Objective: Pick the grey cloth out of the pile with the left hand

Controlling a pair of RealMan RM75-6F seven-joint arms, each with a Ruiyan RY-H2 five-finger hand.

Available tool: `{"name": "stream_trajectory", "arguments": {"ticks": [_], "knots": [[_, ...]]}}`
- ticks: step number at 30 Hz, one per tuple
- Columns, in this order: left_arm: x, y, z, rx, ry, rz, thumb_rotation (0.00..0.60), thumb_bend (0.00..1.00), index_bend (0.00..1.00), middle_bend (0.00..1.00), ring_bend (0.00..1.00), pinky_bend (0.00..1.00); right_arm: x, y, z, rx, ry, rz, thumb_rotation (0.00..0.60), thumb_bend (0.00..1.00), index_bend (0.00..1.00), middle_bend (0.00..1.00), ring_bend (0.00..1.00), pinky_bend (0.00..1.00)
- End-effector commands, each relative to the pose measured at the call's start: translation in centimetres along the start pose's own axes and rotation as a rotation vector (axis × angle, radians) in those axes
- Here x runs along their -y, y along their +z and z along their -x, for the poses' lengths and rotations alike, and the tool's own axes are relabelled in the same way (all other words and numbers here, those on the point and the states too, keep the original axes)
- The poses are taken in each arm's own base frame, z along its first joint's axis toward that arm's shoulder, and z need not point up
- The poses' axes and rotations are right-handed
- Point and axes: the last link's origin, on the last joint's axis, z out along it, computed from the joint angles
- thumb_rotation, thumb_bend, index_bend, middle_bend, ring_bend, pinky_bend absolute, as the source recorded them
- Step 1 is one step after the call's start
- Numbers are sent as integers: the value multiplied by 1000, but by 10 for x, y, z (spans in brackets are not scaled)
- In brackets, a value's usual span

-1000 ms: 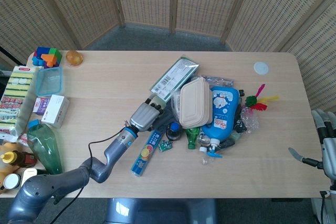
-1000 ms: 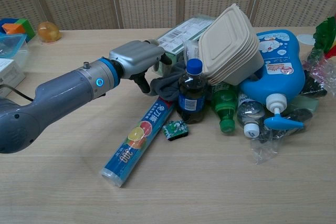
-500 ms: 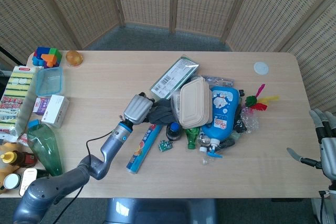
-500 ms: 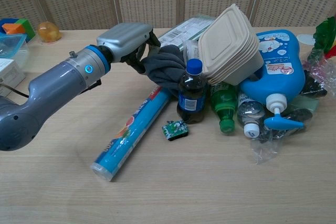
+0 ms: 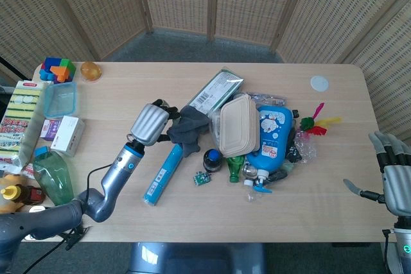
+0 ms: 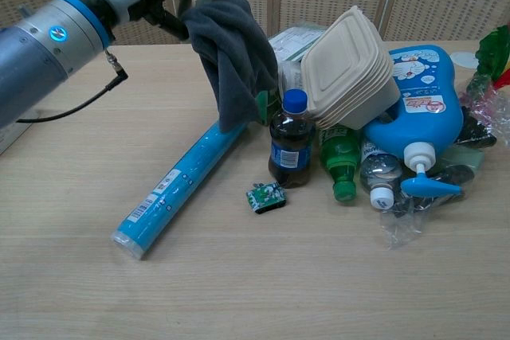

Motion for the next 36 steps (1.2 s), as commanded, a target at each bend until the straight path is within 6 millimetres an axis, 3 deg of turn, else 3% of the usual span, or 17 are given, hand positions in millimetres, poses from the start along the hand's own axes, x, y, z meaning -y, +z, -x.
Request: {"name": "stream_trajectory", "arguments": {"ticks": [1, 16, 23, 29, 36], "knots": [[-2, -1, -29, -78, 10, 18, 600, 380, 721, 616, 676, 383, 1, 0, 0, -1, 1, -1, 390, 145, 0, 0, 0, 0], [-12, -16, -119, -232, 44, 20, 600, 373, 709, 608, 670, 366, 3, 6, 11, 27, 14, -11, 388, 145, 0, 0, 0, 0], [0, -37, -151, -248, 138, -49, 600, 372, 702, 606, 668, 365, 8, 13, 17, 38, 17, -24, 388, 147, 0, 0, 0, 0], [18, -55, -170, -254, 188, -115, 600, 371, 701, 606, 666, 364, 13, 19, 23, 55, 15, -41, 387, 144, 0, 0, 0, 0], [21, -56, -173, -253, 178, -115, 600, 368, 700, 604, 664, 361, 18, 23, 25, 56, 15, -50, 388, 146, 0, 0, 0, 0]]}}
